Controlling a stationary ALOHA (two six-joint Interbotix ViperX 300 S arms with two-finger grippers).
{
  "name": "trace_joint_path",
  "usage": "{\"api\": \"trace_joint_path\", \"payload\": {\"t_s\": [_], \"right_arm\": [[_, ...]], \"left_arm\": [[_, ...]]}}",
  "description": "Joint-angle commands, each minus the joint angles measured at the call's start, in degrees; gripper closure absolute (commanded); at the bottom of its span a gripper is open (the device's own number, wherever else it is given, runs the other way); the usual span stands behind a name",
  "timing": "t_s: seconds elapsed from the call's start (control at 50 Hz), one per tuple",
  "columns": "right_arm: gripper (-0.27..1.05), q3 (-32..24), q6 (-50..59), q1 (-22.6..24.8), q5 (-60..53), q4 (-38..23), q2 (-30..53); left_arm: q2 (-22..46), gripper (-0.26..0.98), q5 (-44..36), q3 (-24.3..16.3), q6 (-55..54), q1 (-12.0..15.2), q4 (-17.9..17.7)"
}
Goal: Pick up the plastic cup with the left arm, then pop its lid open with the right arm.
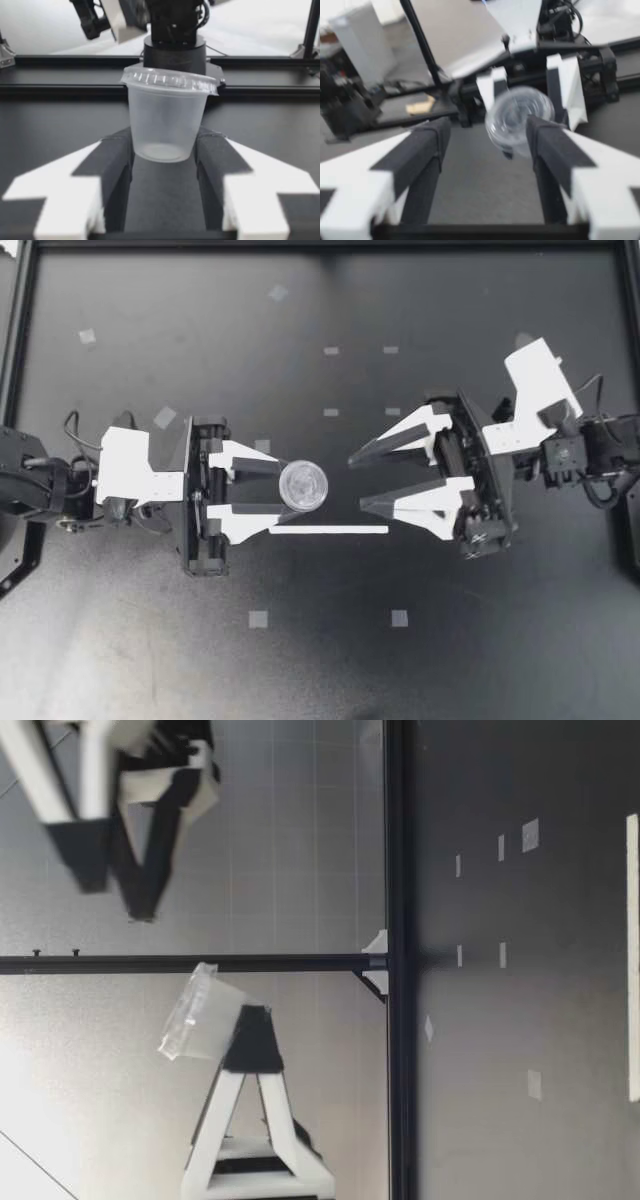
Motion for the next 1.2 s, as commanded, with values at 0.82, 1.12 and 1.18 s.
{"api": "trace_joint_path", "payload": {"t_s": [0.82, 1.12, 1.18], "right_arm": [[0.15, -1.2, -3.3, 0.5, -0.4, 0.1, 2.9], [0.15, -1.2, -3.3, 0.5, -0.4, 0.2, 3.1], [0.15, -1.2, -3.3, 0.5, -0.4, 0.1, 3.0]], "left_arm": [[-1.2, 0.63, -0.3, -0.9, 0.0, -0.2, 0.0], [-1.2, 0.63, -0.2, -0.9, 0.0, -0.1, 0.0], [-1.1, 0.63, -0.3, -0.9, 0.0, -0.1, 0.0]]}}
